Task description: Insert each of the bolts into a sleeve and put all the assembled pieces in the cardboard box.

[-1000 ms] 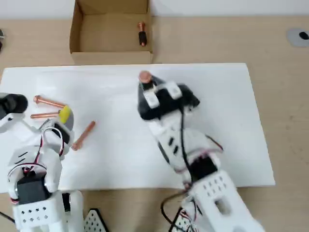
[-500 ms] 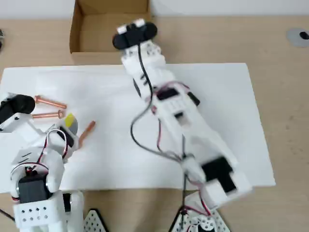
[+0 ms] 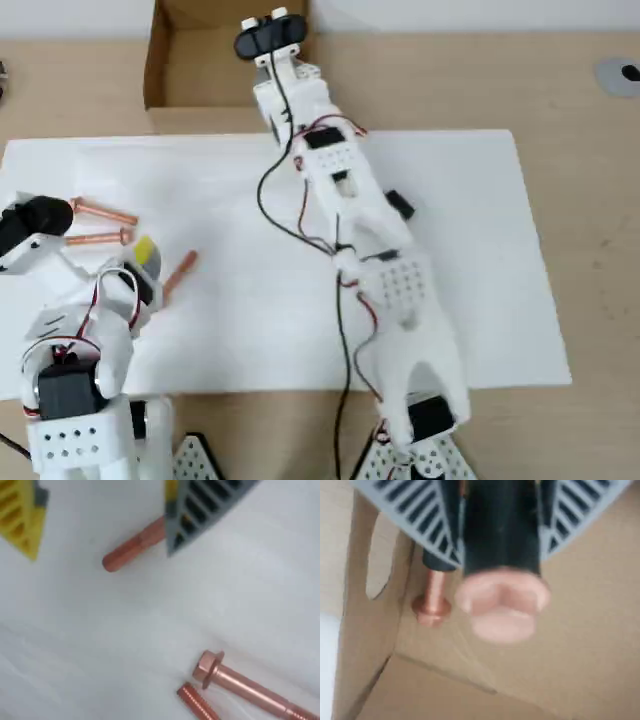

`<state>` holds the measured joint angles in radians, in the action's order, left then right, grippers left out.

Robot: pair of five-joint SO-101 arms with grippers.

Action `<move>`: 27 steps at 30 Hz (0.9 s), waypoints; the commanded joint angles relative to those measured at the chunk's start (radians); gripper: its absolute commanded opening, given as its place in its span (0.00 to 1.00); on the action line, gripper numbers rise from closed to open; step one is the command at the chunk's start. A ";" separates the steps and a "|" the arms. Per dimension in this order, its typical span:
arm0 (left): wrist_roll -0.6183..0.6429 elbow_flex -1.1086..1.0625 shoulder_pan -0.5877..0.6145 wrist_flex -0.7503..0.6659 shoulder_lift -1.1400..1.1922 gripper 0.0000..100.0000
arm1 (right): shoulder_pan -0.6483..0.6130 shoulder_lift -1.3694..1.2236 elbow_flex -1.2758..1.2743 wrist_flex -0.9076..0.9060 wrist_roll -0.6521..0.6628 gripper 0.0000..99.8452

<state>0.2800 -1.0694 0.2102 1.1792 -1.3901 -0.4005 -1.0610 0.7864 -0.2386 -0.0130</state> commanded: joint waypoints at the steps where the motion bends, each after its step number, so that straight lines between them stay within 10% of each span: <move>1: -0.012 0.005 -0.008 0.003 0.005 0.18 | 0.004 -0.154 0.444 -0.110 0.002 0.01; 10: -0.012 0.015 -0.008 0.028 0.001 0.18 | -0.027 -0.409 0.780 -0.207 0.098 0.32; 27: -0.002 0.018 -0.006 0.038 0.007 0.25 | 0.022 -0.274 0.883 -0.575 -0.063 0.33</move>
<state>0.2800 -1.0694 0.2102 1.2206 -1.3901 -0.4005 -1.4737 1.6149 -0.6943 -0.0130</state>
